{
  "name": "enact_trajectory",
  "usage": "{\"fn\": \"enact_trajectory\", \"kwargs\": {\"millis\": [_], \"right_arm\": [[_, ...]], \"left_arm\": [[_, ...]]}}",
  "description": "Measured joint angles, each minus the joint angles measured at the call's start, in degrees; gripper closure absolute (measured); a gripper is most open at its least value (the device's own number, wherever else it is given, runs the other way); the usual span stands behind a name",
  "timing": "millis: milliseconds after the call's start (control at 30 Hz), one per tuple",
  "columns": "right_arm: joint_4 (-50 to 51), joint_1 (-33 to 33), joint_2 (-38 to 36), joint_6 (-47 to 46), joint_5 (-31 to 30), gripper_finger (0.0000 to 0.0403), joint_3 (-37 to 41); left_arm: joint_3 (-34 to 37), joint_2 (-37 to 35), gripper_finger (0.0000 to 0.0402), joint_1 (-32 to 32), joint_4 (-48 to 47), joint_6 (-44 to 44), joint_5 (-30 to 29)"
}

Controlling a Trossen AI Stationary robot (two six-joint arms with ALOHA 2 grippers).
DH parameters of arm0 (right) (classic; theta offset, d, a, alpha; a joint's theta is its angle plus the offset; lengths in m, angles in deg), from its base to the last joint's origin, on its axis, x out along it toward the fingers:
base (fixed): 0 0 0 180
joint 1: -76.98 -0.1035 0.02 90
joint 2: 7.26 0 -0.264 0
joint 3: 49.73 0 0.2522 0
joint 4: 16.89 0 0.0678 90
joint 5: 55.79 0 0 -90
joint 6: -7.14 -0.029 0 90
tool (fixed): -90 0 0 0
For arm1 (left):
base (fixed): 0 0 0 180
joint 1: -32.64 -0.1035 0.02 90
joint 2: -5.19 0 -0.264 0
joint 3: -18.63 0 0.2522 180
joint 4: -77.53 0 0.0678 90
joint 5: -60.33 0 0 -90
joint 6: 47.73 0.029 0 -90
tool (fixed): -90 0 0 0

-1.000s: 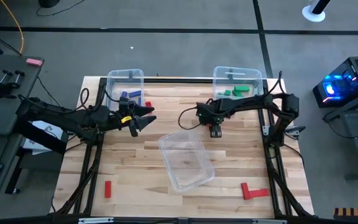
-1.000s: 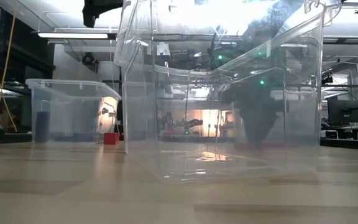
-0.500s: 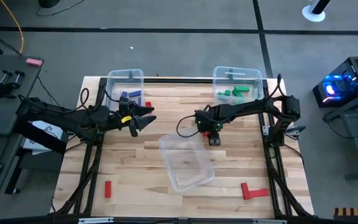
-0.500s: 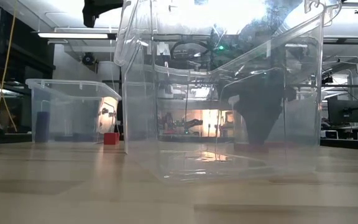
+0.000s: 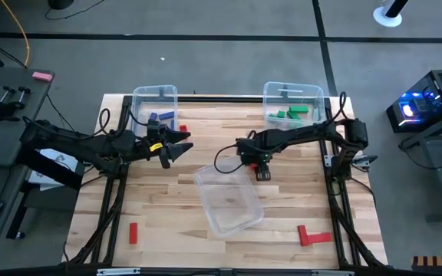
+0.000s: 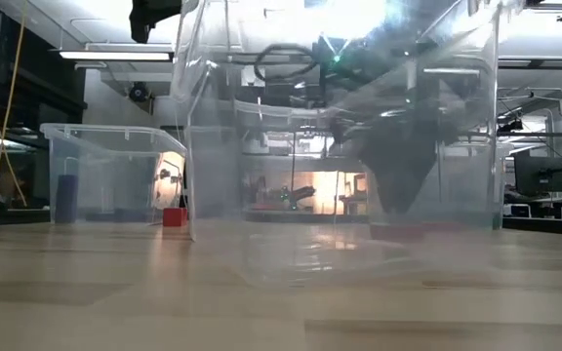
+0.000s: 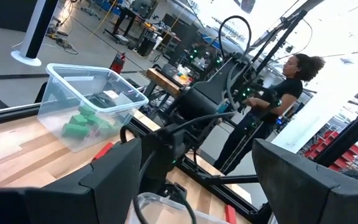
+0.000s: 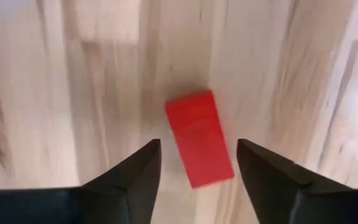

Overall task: Sort blocks
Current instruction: Put the red block into the bottom transparent bin

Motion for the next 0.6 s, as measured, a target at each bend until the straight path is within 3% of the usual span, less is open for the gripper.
{"fn": "enact_trajectory", "kwargs": {"millis": [267,600], "right_arm": [[-2.04,0.00,-0.02,5.81,-0.85,0.0135,2.10],[-7.65,0.22,-0.31,8.48,-0.40,0.0130,8.00]], "left_arm": [[-0.01,0.00,0.0108,0.00,-1.06,-0.04,2.09],[-0.01,0.02,0.0108,-0.02,-1.17,-0.08,2.09]]}}
